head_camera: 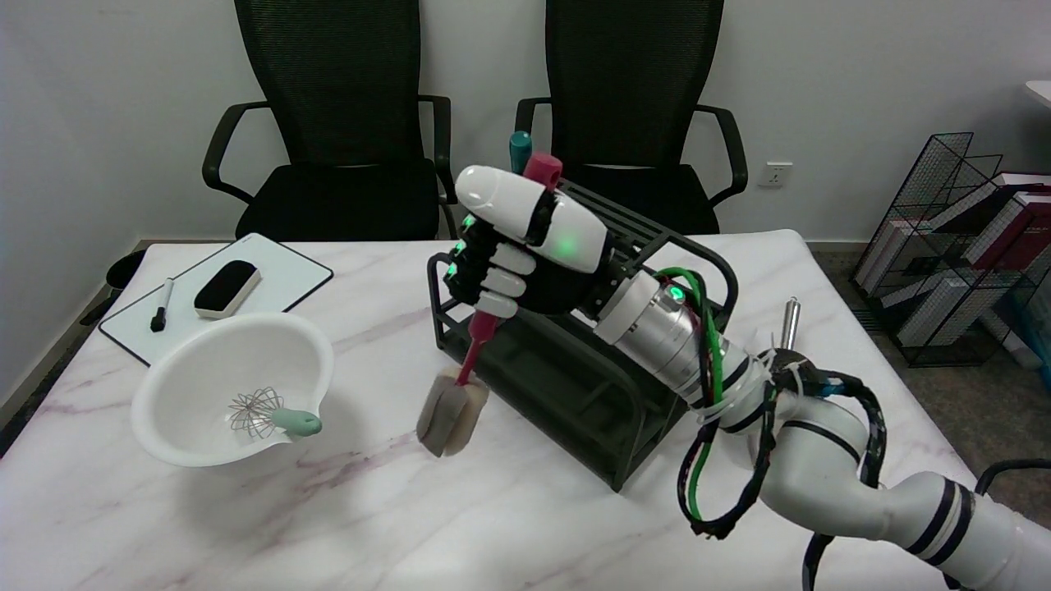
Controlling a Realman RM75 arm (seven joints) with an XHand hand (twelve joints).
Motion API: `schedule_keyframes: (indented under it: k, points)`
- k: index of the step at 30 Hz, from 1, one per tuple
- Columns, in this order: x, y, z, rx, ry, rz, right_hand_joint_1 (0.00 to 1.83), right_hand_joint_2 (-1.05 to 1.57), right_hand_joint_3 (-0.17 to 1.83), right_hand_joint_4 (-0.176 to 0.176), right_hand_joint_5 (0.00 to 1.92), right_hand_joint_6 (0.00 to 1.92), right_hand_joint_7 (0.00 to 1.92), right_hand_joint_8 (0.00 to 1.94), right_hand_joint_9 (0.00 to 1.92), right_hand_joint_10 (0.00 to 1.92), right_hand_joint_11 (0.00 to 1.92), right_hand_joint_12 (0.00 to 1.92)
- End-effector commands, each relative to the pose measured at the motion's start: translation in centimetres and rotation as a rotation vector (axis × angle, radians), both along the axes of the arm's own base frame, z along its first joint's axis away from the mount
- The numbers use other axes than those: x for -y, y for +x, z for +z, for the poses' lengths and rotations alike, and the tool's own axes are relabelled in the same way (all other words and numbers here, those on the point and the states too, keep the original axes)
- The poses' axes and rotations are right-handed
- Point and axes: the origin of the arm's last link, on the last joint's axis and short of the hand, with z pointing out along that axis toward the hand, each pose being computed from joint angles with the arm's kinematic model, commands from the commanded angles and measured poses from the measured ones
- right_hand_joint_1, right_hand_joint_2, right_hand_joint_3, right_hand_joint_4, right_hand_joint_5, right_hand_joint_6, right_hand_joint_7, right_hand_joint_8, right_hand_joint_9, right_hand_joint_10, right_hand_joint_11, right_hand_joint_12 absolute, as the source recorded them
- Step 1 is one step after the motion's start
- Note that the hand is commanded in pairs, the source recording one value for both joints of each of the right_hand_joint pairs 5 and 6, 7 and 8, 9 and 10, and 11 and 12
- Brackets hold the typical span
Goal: Pick up the pink sponge bottle brush.
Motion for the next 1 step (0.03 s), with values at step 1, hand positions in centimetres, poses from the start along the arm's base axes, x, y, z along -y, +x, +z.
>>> schedule_keyframes:
  k: [1]
  points:
    - [-0.81, -0.96, -1.09, 0.032, 0.050, 0.055, 1.09, 1.57, 0.43, 0.000, 1.92, 1.92, 1.92, 1.92, 1.92, 1.92, 1.90, 1.90]
